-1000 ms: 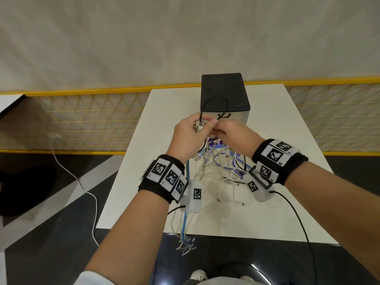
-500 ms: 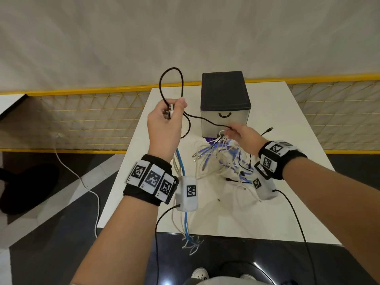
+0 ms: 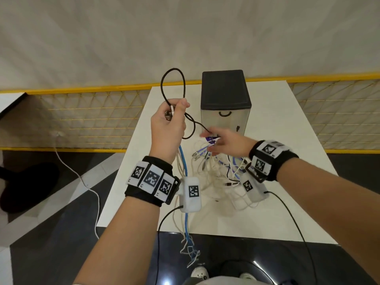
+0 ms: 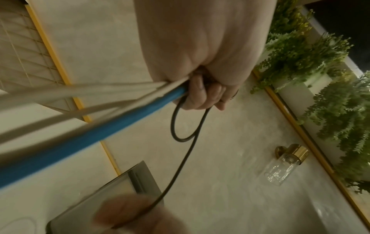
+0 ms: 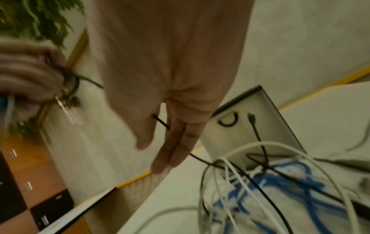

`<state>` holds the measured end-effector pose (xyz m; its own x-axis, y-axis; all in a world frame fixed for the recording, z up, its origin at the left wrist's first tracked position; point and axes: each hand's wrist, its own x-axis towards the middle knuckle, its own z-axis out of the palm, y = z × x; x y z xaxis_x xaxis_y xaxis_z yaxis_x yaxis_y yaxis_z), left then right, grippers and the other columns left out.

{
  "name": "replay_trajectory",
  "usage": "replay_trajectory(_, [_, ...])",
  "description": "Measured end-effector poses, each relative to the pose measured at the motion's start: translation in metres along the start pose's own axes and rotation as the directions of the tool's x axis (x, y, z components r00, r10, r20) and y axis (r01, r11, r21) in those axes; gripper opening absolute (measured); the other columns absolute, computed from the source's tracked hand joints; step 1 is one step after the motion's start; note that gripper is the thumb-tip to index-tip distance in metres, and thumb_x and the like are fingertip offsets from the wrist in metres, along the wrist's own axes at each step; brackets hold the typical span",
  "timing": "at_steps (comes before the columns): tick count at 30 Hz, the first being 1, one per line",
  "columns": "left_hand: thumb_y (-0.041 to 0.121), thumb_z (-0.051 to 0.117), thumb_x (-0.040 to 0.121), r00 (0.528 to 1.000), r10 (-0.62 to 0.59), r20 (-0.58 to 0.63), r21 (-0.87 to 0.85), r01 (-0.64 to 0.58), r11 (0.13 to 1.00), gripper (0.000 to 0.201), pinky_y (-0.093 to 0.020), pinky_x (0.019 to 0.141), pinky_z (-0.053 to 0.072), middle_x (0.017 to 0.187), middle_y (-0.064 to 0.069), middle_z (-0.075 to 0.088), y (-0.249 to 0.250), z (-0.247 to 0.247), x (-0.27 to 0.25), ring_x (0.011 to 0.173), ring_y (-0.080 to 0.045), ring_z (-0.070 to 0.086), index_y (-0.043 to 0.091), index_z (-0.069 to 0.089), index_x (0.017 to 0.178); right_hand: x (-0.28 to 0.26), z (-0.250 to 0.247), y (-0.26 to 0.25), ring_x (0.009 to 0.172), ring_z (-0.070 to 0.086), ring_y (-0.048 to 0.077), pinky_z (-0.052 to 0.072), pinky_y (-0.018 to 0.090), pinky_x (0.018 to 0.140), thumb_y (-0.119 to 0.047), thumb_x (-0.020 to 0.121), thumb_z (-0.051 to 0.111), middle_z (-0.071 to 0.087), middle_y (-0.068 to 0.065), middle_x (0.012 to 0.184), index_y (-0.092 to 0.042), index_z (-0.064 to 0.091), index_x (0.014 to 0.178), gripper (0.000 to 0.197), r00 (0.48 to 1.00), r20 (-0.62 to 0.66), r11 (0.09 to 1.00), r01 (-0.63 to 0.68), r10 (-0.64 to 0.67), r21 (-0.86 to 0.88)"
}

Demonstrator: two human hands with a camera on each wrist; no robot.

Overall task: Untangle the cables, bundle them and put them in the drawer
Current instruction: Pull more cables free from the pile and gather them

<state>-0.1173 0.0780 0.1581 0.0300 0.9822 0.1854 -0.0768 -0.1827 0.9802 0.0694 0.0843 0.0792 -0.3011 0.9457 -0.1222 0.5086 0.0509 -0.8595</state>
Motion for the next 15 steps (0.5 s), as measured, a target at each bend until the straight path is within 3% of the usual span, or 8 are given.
replay_trajectory(2, [0.027,0.057,0.100,1.000,0.025,-0.001,-0.007,-0.025,1.000,0.013,-0.023,0.044,0.025,0.056,0.007,0.033,0.005,0.000,-0.001,0.048,-0.011,0.027,0.020,0.064,0.091,0.006,0.014,0.016,0.084,0.068,0.023,0.055,0.037,0.083,-0.011,0.098,0.048,0.063,0.006,0.110,-0.007,0.058,0.108,0.015,0.995,-0.078,0.995,-0.074,0.068,-0.071])
replay_trajectory(5, [0.025,0.057,0.100,0.995,0.070,-0.065,-0.048,-0.073,0.996,0.013,-0.022,0.044,0.027,0.054,0.010,0.036,0.016,-0.009,0.000,0.048,-0.008,0.029,0.018,0.063,0.091,0.011,0.014,0.040,0.086,0.060,0.025,0.051,0.039,0.088,-0.007,0.101,0.036,0.062,0.017,0.101,0.003,0.057,0.105,0.023,0.962,-0.193,0.979,-0.203,0.196,-0.019])
replay_trajectory(7, [0.025,0.056,0.100,0.992,0.082,-0.101,-0.077,-0.090,0.993,0.014,-0.021,0.045,0.027,0.055,0.009,0.036,0.020,-0.017,0.000,0.048,-0.008,0.030,0.019,0.063,0.089,0.013,0.003,0.041,0.077,0.060,0.022,0.050,0.039,0.080,-0.010,0.102,0.035,0.060,0.014,0.093,-0.007,0.055,0.095,0.022,0.949,-0.243,0.979,-0.206,0.199,-0.003])
replay_trajectory(10, [0.026,0.056,0.101,0.986,0.073,-0.147,-0.093,-0.088,0.992,0.016,-0.022,0.044,0.026,0.056,0.006,0.035,0.019,-0.025,0.000,0.048,-0.008,0.028,0.021,0.062,0.087,0.018,-0.014,0.020,0.061,0.063,0.018,0.049,0.035,0.066,-0.018,0.104,0.030,0.055,0.011,0.084,-0.018,0.049,0.083,0.028,0.944,-0.295,0.977,-0.098,0.151,0.187])
replay_trajectory(13, [0.028,0.057,0.100,0.986,0.046,-0.161,-0.044,-0.053,0.998,0.015,-0.022,0.043,0.026,0.056,0.005,0.034,0.012,-0.029,0.000,0.047,-0.009,0.029,0.021,0.063,0.088,0.019,-0.030,-0.009,0.046,0.058,0.017,0.046,0.026,0.048,-0.023,0.105,0.028,0.061,0.010,0.076,-0.020,0.046,0.089,0.024,0.895,-0.427,0.943,0.017,0.133,0.331])
replay_trajectory(15, [0.028,0.057,0.100,0.988,0.025,-0.155,0.001,-0.026,1.000,0.015,-0.023,0.043,0.026,0.057,0.005,0.034,0.005,-0.029,-0.002,0.048,-0.009,0.029,0.019,0.064,0.092,0.018,-0.036,-0.025,0.045,0.055,0.018,0.043,0.023,0.046,-0.023,0.105,0.028,0.067,0.012,0.080,-0.018,0.041,0.095,0.017,0.881,-0.457,0.933,0.053,0.123,0.355])
